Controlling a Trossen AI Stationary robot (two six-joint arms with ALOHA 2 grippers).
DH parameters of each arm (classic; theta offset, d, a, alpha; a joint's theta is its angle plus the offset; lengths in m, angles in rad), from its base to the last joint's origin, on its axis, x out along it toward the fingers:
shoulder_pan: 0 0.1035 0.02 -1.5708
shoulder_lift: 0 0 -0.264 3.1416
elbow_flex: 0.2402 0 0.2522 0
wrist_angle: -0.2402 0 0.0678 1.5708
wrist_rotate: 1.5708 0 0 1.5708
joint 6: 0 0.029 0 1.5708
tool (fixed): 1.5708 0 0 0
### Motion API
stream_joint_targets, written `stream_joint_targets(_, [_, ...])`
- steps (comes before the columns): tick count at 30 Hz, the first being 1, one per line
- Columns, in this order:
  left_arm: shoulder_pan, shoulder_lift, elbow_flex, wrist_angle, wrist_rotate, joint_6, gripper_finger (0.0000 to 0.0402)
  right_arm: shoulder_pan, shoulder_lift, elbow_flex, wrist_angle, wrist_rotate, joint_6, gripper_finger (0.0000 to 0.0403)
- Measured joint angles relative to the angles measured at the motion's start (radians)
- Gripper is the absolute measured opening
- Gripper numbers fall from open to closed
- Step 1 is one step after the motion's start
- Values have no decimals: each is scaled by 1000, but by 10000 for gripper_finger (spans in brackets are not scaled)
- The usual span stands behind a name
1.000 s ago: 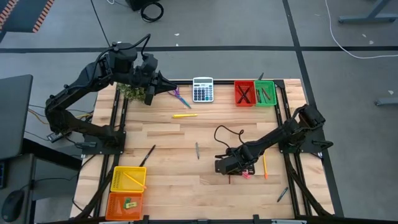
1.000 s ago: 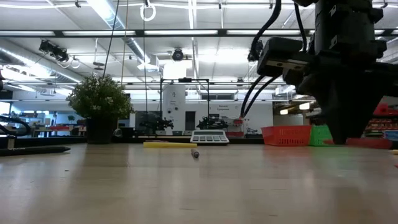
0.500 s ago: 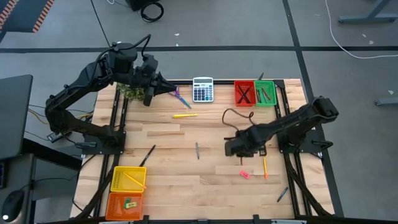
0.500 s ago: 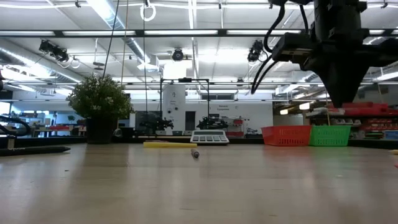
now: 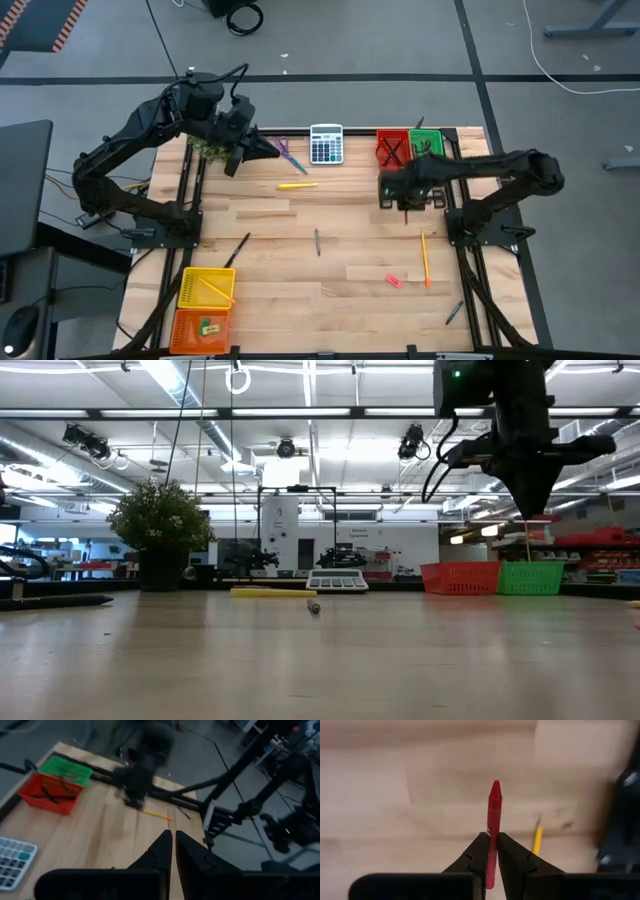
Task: Sort crayons/erasers/pens/pencils in bins
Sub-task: Put the red crayon into the green bin
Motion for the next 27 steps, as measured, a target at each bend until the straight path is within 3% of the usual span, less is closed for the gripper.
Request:
stream_joint_targets(10, [-38,0,0,-36,1,44,31,-407,-81,0,-24,41,-403,42])
stream_joint_targets(16, [-38,2,0,1,-38,-29,26,-634,-83,0,4,100,-628,42])
stream_joint_targets(23, [-38,2,0,32,-63,-80,31,-809,-66,0,152,146,-811,42])
stream_joint_targets(27, [-38,2,0,37,-63,-90,28,-827,-28,0,182,189,-805,42])
